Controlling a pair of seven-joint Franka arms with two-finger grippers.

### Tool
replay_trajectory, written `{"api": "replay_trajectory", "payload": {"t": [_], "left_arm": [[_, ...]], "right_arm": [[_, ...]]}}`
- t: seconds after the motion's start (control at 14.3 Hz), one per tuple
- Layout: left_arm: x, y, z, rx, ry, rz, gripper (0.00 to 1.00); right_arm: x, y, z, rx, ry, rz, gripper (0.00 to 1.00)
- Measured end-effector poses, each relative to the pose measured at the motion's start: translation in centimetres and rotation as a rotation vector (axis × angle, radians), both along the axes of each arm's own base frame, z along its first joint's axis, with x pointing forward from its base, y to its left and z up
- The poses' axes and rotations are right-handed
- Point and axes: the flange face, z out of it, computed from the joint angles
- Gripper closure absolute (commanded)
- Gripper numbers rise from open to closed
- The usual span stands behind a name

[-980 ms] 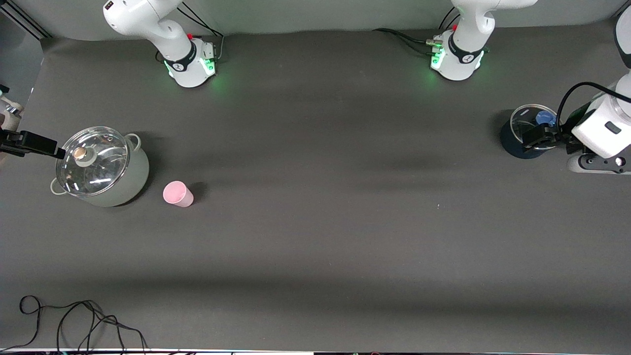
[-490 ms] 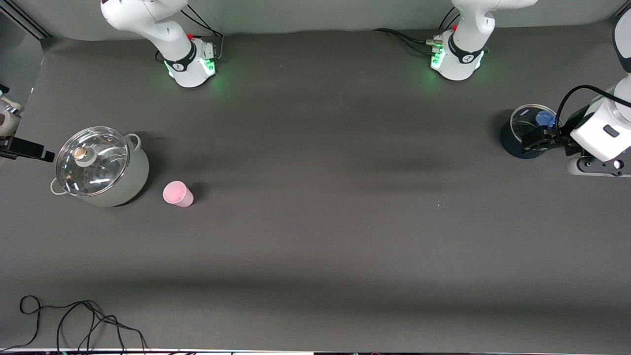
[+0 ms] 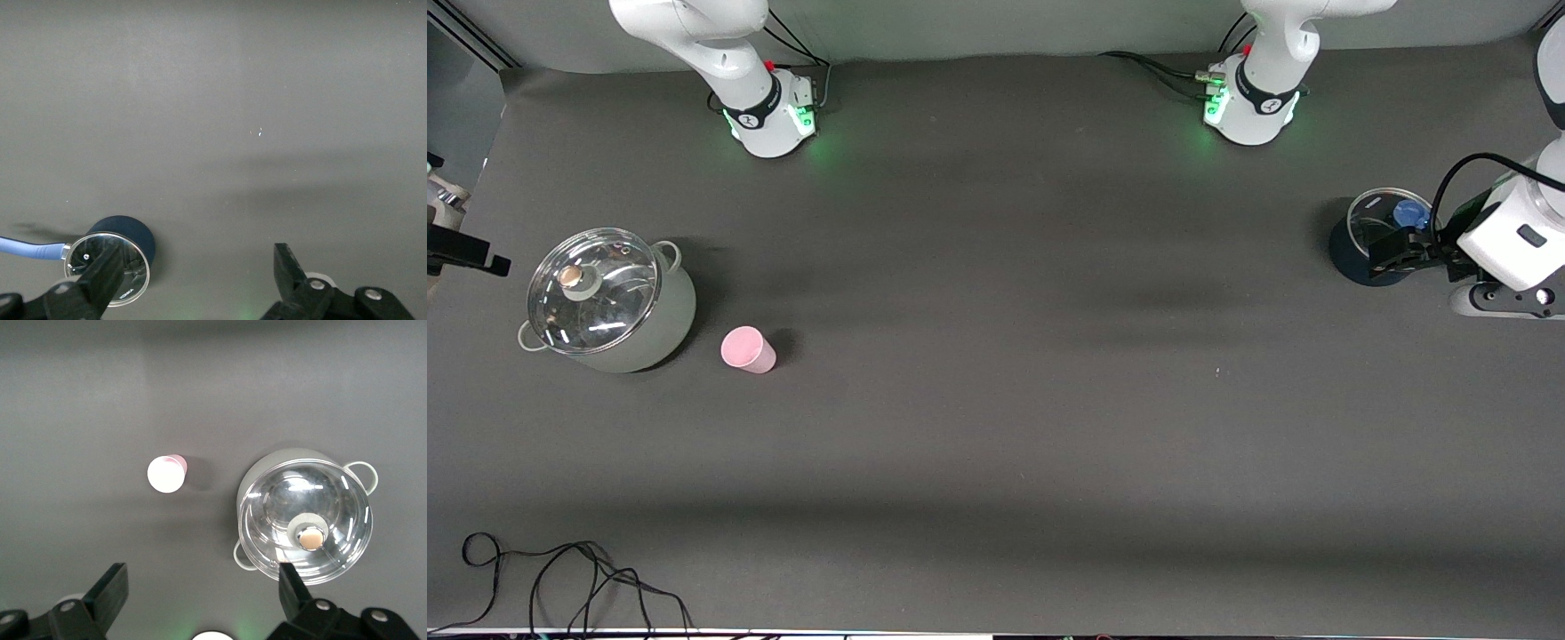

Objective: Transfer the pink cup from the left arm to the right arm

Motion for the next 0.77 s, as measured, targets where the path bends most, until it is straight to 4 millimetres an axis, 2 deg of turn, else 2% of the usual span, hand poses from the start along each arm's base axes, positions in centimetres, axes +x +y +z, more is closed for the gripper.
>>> {"api": "replay_trajectory", "payload": {"t": [0.21,0.35,0.49,0.7,0.77], "left_arm": [[0.0,0.0,0.0,0.0,0.0,0.0,0.0],[0.0,0.0,0.0,0.0,-0.001,0.0,0.0],[0.0,0.0,0.1,0.0,-0.001,0.0,0.0],[0.0,0.0,0.1,0.0,-0.002,0.0,0.0],[0.0,0.0,0.1,0.0,-0.003,0.0,0.0]], "right_arm": [[-1.5,1.0,-1.0,-0.001,-0.054,0.017,0.0],[-2.5,2.5,-1.9,-0.01,-0.096,0.044,0.0],[-3.0,5.2,-1.9,-0.053,-0.108,0.06,0.0],[-2.6,10.0,-1.8,-0.084,-0.119,0.025,0.0],[-2.4,10.8,-1.7,-0.087,-0.126,0.021,0.0]]}}
